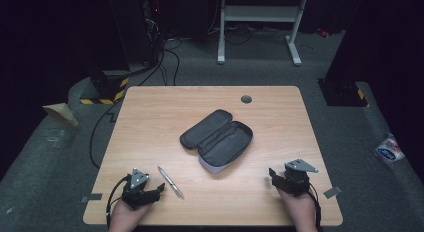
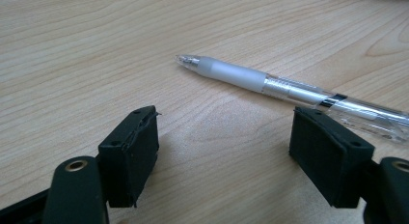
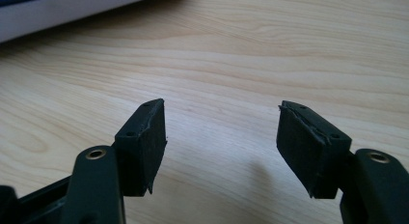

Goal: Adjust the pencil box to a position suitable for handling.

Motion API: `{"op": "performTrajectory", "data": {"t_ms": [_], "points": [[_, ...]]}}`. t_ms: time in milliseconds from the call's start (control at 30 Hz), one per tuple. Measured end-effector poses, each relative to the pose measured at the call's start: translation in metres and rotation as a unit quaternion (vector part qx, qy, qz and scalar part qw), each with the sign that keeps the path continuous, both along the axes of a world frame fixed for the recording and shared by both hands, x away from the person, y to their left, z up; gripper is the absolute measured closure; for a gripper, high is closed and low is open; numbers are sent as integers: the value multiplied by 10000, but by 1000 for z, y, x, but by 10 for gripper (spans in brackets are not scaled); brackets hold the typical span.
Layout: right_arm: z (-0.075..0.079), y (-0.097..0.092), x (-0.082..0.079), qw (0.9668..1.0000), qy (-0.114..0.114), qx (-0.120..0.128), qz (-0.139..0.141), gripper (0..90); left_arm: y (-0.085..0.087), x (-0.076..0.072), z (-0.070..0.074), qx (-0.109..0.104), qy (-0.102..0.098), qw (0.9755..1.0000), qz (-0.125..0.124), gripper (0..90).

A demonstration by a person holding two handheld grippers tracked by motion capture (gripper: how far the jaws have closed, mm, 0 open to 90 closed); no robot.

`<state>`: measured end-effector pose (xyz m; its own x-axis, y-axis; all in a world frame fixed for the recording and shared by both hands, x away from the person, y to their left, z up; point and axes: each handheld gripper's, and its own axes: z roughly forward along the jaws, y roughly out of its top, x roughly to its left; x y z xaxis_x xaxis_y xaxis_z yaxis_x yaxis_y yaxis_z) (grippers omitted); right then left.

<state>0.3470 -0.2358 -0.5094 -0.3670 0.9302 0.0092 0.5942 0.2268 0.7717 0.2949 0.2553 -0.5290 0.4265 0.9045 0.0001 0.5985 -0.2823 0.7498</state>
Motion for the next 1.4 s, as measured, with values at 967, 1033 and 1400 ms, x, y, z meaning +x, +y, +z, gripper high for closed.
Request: {"op": "performTrajectory", "data": {"t_ms": [967,1033,1400], "points": [[8,69,-14,9939,-253,-12,1077,358,1,3,0,-9,26,9998,-178,245],[10,72,-15,9937,-249,68,1089,360,1,3,0,-9,26,9998,-177,245],[24,100,-15,9877,-379,302,1485,380,1,2,0,-7,4,9998,-181,245]]}}
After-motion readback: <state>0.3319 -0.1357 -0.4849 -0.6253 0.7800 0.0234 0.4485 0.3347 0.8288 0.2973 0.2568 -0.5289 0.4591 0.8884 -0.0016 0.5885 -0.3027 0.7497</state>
